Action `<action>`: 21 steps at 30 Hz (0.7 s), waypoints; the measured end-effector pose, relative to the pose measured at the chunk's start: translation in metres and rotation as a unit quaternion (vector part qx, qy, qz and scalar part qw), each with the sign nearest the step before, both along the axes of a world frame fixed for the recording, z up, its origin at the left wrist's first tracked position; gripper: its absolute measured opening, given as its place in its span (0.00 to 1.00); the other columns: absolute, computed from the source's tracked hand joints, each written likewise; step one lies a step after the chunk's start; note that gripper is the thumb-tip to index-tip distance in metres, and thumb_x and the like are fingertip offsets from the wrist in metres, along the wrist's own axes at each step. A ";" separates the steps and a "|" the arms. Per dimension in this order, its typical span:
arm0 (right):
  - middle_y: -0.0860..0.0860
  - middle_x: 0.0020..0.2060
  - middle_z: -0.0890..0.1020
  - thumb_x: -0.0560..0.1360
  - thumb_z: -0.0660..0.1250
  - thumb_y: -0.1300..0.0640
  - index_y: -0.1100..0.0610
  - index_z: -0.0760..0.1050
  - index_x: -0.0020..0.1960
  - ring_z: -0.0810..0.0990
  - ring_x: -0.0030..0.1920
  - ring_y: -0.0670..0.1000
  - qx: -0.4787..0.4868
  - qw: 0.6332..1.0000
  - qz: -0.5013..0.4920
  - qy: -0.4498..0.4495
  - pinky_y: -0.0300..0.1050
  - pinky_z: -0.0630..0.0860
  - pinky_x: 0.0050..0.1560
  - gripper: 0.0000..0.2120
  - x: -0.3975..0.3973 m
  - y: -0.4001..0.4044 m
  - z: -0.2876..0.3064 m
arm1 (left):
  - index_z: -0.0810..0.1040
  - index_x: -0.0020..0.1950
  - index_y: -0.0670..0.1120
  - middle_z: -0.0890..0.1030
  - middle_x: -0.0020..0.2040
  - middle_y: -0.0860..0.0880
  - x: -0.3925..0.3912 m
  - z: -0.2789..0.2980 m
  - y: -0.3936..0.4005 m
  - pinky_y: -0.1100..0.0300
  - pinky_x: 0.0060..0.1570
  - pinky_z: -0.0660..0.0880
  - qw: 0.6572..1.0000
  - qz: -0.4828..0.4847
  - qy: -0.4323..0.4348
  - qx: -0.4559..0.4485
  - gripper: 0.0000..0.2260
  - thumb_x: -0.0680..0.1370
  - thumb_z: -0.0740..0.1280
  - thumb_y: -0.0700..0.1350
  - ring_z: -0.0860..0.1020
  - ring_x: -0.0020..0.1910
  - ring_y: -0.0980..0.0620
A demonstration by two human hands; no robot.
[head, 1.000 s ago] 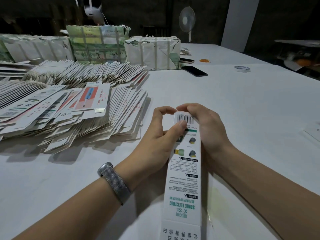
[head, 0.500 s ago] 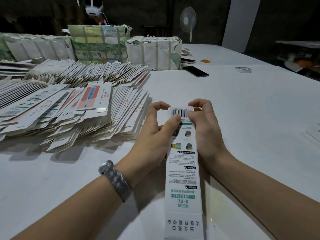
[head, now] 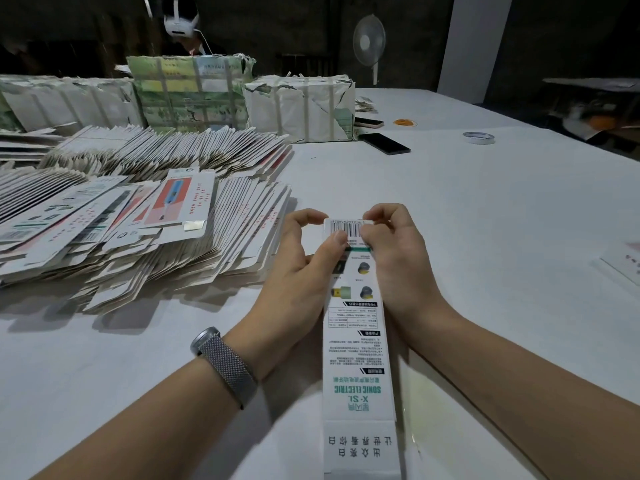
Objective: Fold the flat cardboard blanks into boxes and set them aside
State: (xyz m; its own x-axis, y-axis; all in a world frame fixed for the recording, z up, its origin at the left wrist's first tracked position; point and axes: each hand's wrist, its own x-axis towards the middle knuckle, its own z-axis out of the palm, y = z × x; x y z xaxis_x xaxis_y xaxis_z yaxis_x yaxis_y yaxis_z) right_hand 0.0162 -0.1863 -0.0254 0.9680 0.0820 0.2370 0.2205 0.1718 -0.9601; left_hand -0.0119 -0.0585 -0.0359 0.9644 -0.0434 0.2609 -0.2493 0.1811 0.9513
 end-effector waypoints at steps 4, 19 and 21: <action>0.58 0.42 0.79 0.80 0.62 0.63 0.52 0.71 0.46 0.80 0.38 0.55 -0.020 1.000 -0.022 0.007 0.52 0.77 0.42 0.08 0.000 -0.001 0.003 | 0.67 0.55 0.58 0.85 0.37 0.47 0.000 -0.001 0.000 0.57 0.30 0.79 1.000 0.009 -0.005 0.001 0.09 0.79 0.66 0.51 0.82 0.31 0.50; 0.35 0.52 0.72 0.65 0.70 0.35 0.43 0.68 0.74 0.76 0.50 0.33 -0.260 0.961 -0.009 -0.091 0.25 0.73 0.45 0.40 -0.019 0.004 0.007 | 0.68 0.56 0.54 0.82 0.44 0.47 0.003 0.004 0.008 0.59 0.37 0.80 0.990 0.117 -0.083 0.003 0.03 0.84 0.57 0.51 0.82 0.38 0.52; 0.34 0.53 0.72 0.64 0.71 0.34 0.43 0.65 0.76 0.76 0.48 0.32 -0.261 0.963 0.011 -0.072 0.25 0.73 0.42 0.43 -0.019 0.002 0.009 | 0.69 0.55 0.55 0.83 0.43 0.49 0.003 0.004 0.008 0.58 0.37 0.80 0.989 0.122 -0.082 0.002 0.03 0.85 0.57 0.50 0.83 0.39 0.52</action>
State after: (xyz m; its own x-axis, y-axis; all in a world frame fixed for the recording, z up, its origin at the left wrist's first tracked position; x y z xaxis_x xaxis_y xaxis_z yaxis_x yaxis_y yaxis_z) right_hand -0.0024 -0.1843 -0.0162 0.9250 0.2469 0.2888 0.3590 -0.3191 -0.8771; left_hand -0.0091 -0.0503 -0.0316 0.8915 0.1837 0.4142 -0.4352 0.0931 0.8955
